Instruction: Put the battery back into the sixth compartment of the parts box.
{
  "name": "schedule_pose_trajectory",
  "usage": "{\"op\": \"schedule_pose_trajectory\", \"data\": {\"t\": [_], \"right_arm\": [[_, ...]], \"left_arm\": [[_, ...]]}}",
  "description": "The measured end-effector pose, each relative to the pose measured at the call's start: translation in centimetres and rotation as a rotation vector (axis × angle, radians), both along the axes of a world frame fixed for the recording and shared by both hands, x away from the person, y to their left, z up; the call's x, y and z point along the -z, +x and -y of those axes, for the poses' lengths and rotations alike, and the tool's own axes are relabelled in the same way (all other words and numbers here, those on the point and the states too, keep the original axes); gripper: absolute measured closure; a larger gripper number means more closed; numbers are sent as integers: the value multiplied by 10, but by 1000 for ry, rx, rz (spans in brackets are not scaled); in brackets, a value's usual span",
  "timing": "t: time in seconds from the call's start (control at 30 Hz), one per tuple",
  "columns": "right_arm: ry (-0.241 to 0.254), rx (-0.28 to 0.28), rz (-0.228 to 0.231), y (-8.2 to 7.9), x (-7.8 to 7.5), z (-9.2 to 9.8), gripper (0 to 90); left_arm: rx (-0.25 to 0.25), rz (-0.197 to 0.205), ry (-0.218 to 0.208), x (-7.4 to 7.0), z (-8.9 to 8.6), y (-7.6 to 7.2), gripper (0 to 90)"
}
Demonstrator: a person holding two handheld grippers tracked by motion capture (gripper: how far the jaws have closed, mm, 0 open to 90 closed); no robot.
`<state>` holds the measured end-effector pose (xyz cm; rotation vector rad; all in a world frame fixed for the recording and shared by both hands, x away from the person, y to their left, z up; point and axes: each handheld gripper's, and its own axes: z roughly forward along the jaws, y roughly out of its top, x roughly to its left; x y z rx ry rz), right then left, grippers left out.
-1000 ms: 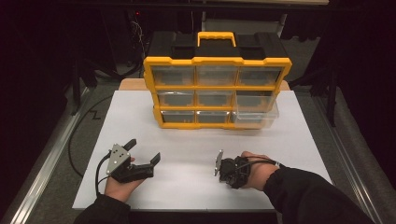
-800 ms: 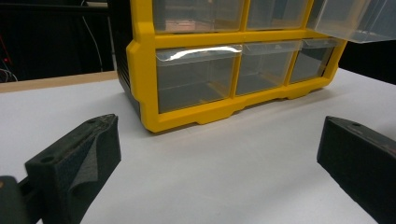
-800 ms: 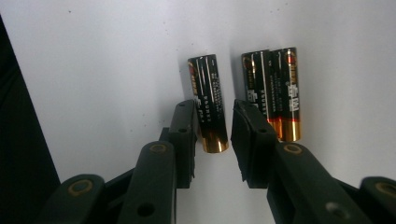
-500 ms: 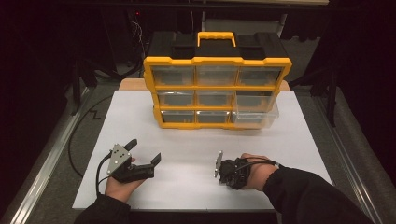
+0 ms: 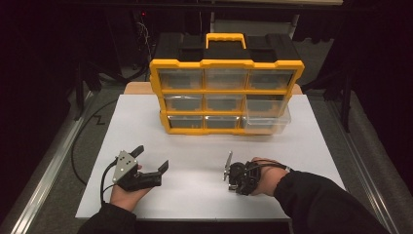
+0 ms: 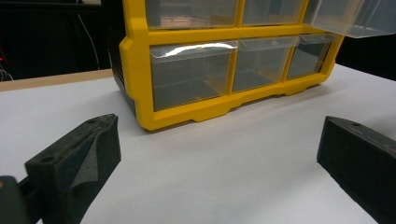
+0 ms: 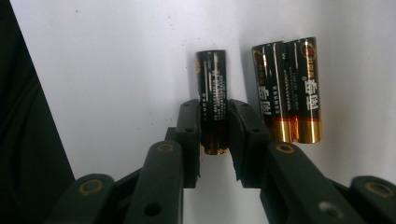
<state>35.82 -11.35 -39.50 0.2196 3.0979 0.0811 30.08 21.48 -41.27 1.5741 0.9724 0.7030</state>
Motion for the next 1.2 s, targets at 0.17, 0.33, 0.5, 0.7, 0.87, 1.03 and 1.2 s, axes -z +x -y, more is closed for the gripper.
{"op": "schedule_pose_trajectory", "data": {"t": [0.17,0.33,0.5,0.7,0.87,1.03,1.2], "right_arm": [[0,38,-29,4,0,0,790],[-9,61,-37,4,-2,-1,791],[1,87,-31,5,-12,2,792],[-3,94,-13,4,-25,8,792],[6,100,-8,2,-31,12,794],[16,97,4,1,-37,14,795],[23,104,10,3,-45,18,795]], "left_arm": [[5,0,-2,0,0,0,3],[1,1,-6,0,0,0,4],[-1,2,-9,0,-1,0,4],[-1,3,-10,0,0,-1,4],[-2,2,-10,0,0,-1,4],[-7,6,-7,-1,-1,-2,4],[-6,3,-6,0,-1,0,4]]}}
